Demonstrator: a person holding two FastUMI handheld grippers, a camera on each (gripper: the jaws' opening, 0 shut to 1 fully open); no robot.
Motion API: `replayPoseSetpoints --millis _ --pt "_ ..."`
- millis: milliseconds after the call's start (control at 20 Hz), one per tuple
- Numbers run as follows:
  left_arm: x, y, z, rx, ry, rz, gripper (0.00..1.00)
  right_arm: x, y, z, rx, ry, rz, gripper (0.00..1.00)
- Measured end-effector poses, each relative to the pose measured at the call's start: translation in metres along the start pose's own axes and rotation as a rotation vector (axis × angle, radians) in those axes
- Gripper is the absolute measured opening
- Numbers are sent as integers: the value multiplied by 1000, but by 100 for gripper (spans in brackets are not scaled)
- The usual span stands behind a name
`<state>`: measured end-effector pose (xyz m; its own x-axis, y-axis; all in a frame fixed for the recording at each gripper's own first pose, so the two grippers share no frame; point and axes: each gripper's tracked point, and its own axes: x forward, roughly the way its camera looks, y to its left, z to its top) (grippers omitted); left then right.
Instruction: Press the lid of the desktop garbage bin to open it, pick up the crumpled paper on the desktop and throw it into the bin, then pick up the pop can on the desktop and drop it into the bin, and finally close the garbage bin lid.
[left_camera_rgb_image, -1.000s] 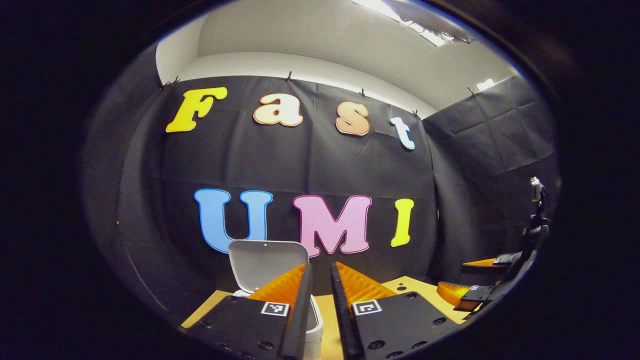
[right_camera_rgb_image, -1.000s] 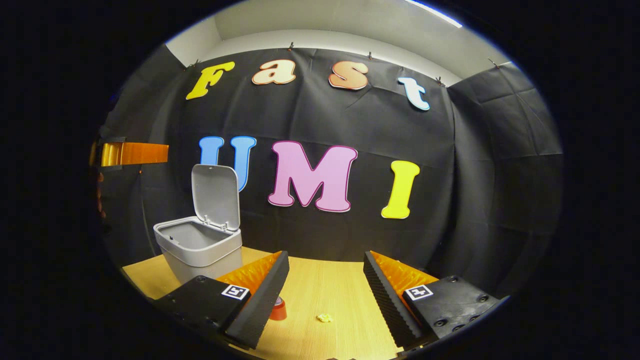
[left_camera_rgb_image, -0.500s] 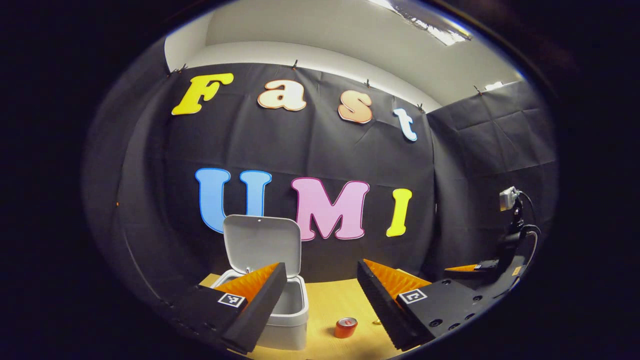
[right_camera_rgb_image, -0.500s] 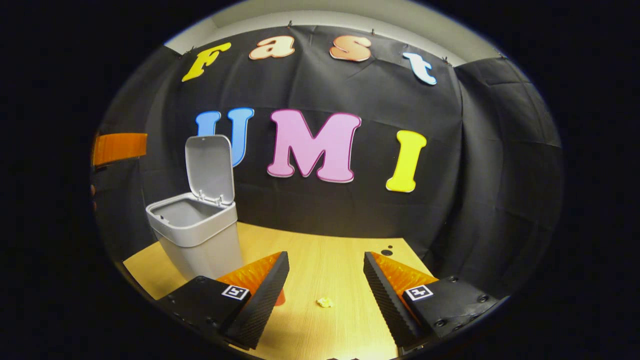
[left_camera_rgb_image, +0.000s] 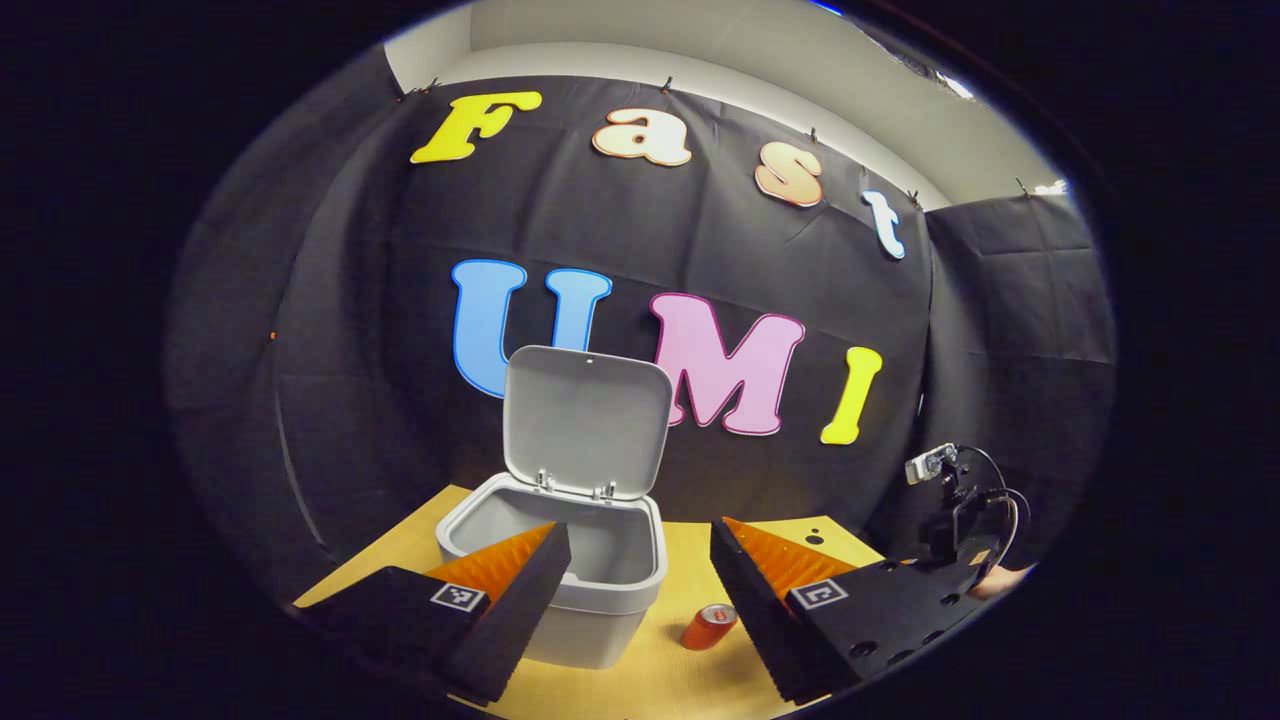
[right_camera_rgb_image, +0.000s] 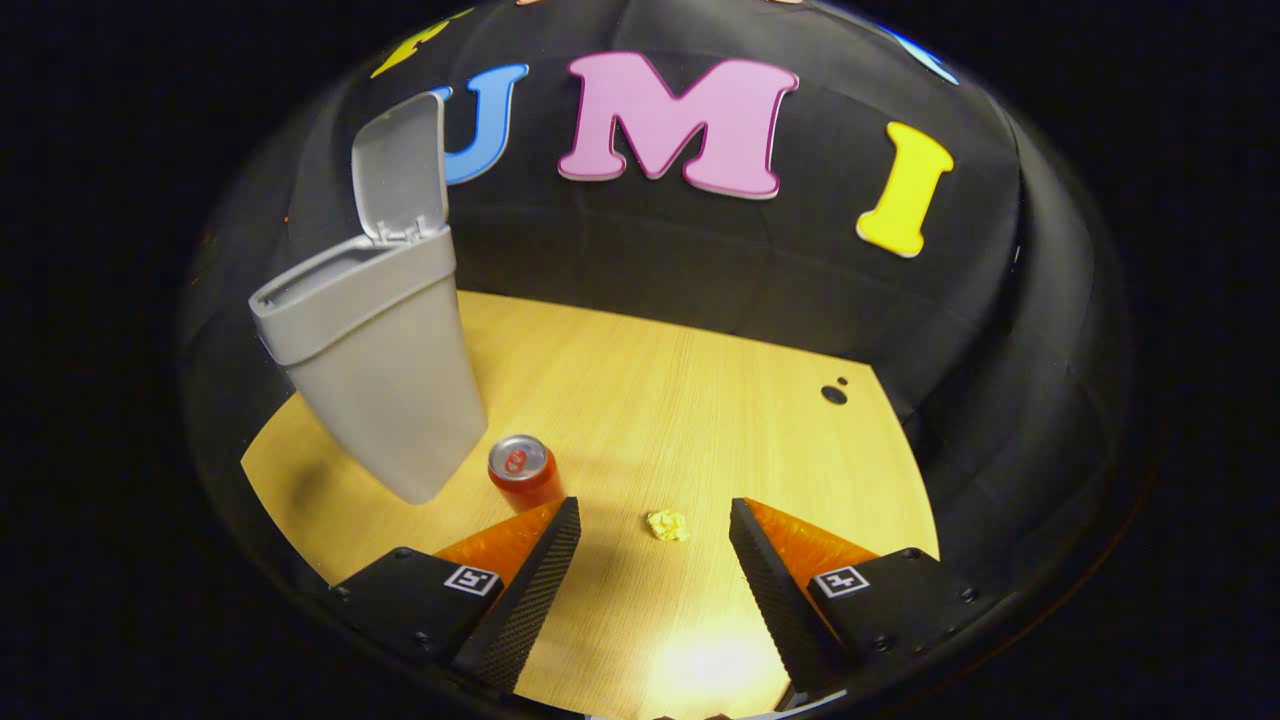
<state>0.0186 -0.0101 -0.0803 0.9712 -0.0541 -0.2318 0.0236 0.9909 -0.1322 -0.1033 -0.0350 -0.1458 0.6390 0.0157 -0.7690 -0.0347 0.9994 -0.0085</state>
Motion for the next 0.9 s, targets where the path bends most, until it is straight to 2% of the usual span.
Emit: replayPoseSetpoints --millis 150,500,900 --pt "-5 9 -18 59 48 37 95 3 -2 -16 2 88 -2 98" --pt "5 1 -43 50 117 60 95 3 -8 -48 -11 311 27 98" --pt "15 6 -57 31 160 89 95 16 -7 -58 10 415 42 96"
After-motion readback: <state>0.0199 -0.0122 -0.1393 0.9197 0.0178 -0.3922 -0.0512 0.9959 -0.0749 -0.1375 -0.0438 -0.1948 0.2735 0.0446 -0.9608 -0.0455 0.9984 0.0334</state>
